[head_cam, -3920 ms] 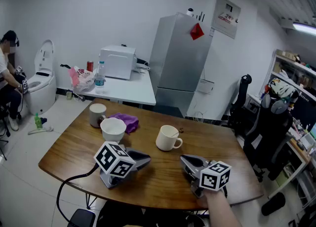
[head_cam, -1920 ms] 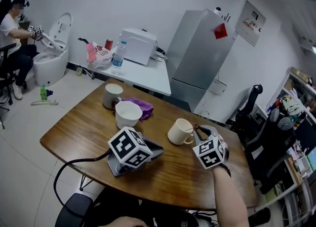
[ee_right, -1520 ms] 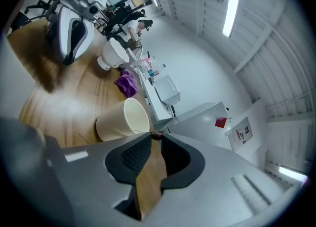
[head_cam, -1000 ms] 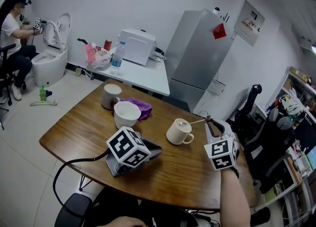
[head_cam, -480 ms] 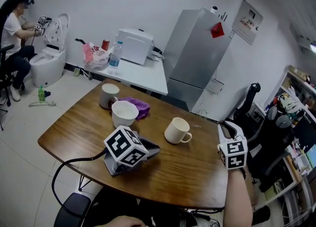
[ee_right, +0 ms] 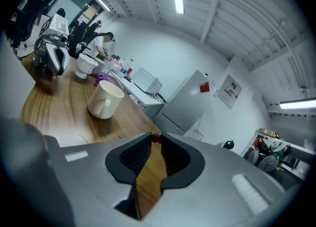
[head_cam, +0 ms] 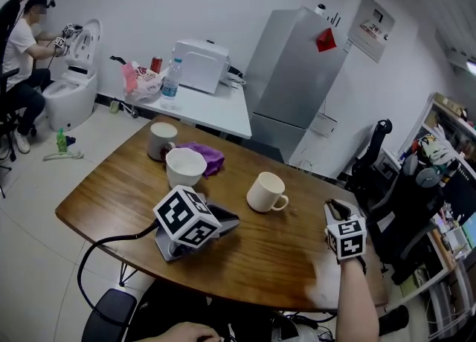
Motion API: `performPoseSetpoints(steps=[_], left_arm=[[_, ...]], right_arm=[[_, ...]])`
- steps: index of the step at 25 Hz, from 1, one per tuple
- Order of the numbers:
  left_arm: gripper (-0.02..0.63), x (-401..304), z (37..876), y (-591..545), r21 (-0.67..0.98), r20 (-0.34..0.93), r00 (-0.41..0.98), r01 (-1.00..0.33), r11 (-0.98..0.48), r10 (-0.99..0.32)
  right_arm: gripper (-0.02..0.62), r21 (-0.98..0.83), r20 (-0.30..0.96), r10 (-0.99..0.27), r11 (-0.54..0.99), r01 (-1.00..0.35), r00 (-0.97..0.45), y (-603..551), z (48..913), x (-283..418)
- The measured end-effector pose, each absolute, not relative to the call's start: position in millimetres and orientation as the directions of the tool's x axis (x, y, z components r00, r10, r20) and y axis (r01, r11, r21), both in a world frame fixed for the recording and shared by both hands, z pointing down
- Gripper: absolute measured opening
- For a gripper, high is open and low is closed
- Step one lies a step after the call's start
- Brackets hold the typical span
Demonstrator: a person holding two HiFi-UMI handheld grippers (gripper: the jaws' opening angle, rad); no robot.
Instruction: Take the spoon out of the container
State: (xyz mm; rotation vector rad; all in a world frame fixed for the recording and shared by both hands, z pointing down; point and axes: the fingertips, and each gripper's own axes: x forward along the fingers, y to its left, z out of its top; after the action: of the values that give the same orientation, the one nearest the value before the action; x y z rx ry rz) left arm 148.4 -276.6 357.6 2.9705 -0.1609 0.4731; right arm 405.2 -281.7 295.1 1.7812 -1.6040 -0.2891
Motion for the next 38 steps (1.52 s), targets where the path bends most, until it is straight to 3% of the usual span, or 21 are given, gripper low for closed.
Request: performPoseSetpoints(steps=[9,18,25,33,38], left_arm=[[0.023,146.7,357.1,-275.2,0.110,0.317,0.945,-0.126,-0.986,-0.085],[0.023,133.2,355.2,-278.4,0.109,0.313,0.946,-0.120,-0.987,-0.080],[0.023,135.7,352.0,-275.8,0.109,0.317,0.945,-0.122,-0.987,-0.082],[0.023,134.9,355.9,-276.9,0.119,0.319,0.945,-0.119,-0.986,-0.076],[0.023,132.2,355.8,-280.9,0.115,0.321,0.943,-0.129,-0.985,-0.086]], right_arm=[[0.066,0.621,0.365,-0.903,0.054,-0.782,0.228,-273.8,321.9,416.3],[0.064,0.458,0.553,-0.819,0.144,-0.877,0.155,-271.1,360.4,423.8],[0.064,0.320,0.738,-0.668,0.229,-0.919,0.090,-257.1,394.5,426.7],[0.107,0.257,0.748,-0.662,0.219,-0.941,0.050,-250.7,395.0,425.3],[0.093,0.276,0.623,-0.782,0.200,-0.940,0.016,-257.5,363.2,405.2]])
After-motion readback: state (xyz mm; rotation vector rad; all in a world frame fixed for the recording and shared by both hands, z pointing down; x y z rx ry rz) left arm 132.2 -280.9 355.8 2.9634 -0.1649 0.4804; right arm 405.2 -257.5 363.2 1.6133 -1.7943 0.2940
